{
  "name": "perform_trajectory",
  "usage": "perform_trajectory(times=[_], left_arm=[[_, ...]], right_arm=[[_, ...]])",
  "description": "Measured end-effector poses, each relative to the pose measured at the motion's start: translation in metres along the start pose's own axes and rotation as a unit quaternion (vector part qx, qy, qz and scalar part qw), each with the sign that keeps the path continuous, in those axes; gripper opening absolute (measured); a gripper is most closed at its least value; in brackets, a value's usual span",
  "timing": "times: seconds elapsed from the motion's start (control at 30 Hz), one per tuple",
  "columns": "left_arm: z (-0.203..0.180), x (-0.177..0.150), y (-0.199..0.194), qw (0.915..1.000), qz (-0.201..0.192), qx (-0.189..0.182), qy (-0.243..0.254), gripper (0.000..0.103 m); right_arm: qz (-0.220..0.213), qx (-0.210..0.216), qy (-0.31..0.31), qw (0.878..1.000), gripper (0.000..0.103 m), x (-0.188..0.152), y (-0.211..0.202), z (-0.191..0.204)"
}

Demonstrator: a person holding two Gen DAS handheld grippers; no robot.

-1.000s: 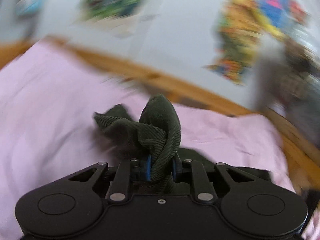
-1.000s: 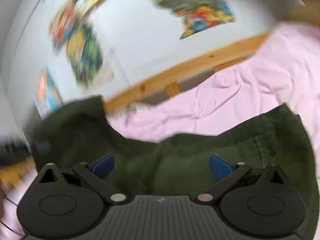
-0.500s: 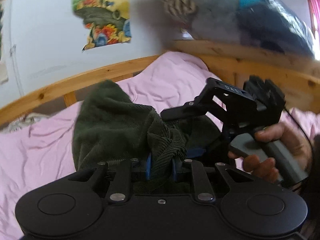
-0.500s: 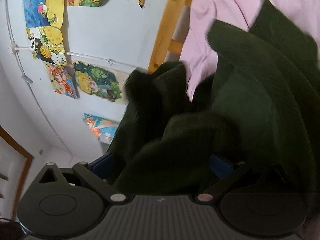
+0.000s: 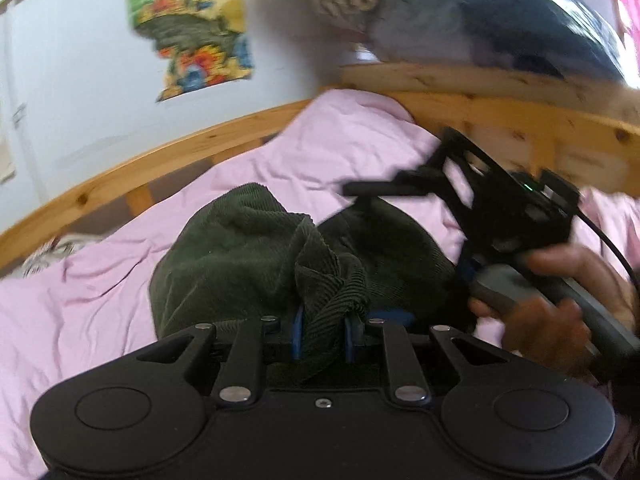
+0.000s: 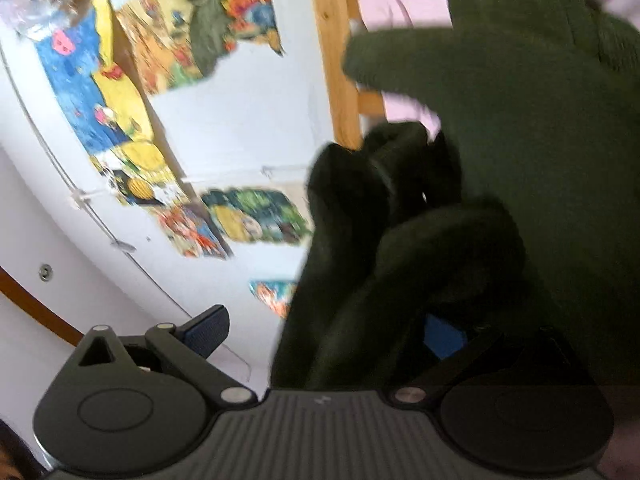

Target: Fold large clothes

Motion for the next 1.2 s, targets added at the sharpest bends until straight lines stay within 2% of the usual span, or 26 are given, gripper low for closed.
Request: perform_trajectory(times=[0.2, 0.37, 0.4, 0.47, 0.5, 0.53, 0.63, 0.77, 0.87, 0.93, 1.1, 1.2], left_arm=[[-0.036, -0.007, 0.004, 0.9970, 0.010, -0.003, 0.077, 0.020], [-0.052, -0.014, 0.000, 0.9951, 0.012, -0.008, 0.098, 0.020], [-0.056, -0.015, 0.000, 0.9946, 0.013, -0.009, 0.103, 0.020], [-0.063, -0.017, 0.000, 0.9935, 0.014, -0.011, 0.112, 0.020], [-0.066, -0.018, 0.000, 0.9930, 0.014, -0.011, 0.117, 0.020], [-0.069, -0.018, 0.000, 0.9927, 0.014, -0.011, 0.119, 0.020], [-0.075, -0.015, -0.001, 0.9926, 0.007, -0.013, 0.120, 0.020], [-0.087, -0.001, 0.000, 0.9916, -0.012, -0.032, 0.124, 0.020], [-0.099, 0.008, 0.005, 0.9893, -0.030, -0.054, 0.132, 0.021], [-0.103, 0.010, 0.013, 0.9877, -0.027, -0.072, 0.136, 0.022], [-0.107, -0.005, 0.048, 0.9860, 0.016, -0.100, 0.132, 0.030], [-0.100, -0.006, 0.046, 0.9864, 0.015, -0.121, 0.110, 0.043]], right_arm=[[-0.038, -0.050, -0.070, 0.996, 0.103, 0.009, 0.000, 0.010], [-0.022, -0.116, -0.120, 0.986, 0.103, -0.001, 0.007, 0.019], [-0.020, -0.126, -0.128, 0.983, 0.100, -0.005, 0.001, 0.019], [-0.031, -0.158, -0.153, 0.975, 0.081, -0.008, -0.001, 0.022], [-0.040, -0.177, -0.171, 0.968, 0.056, -0.010, -0.005, 0.026], [-0.049, -0.192, -0.189, 0.962, 0.041, -0.011, -0.009, 0.031], [-0.065, -0.192, -0.240, 0.949, 0.031, -0.017, -0.024, 0.052], [-0.089, -0.207, -0.338, 0.914, 0.025, -0.026, -0.039, 0.093], [-0.094, -0.252, -0.359, 0.894, 0.025, -0.023, -0.056, 0.100], [-0.094, -0.280, -0.348, 0.890, 0.025, -0.015, -0.061, 0.092], [-0.086, -0.324, -0.320, 0.886, 0.024, -0.004, -0.064, 0.046], [-0.075, -0.326, -0.325, 0.885, 0.025, -0.003, -0.068, 0.038]])
Point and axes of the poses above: each gripper's, at about its wrist camera, not at the fingertips, and y roughly the way its jaws point, z to its left, x to its top, the point moved 4 cm from there along y, roughly the way its jaws point
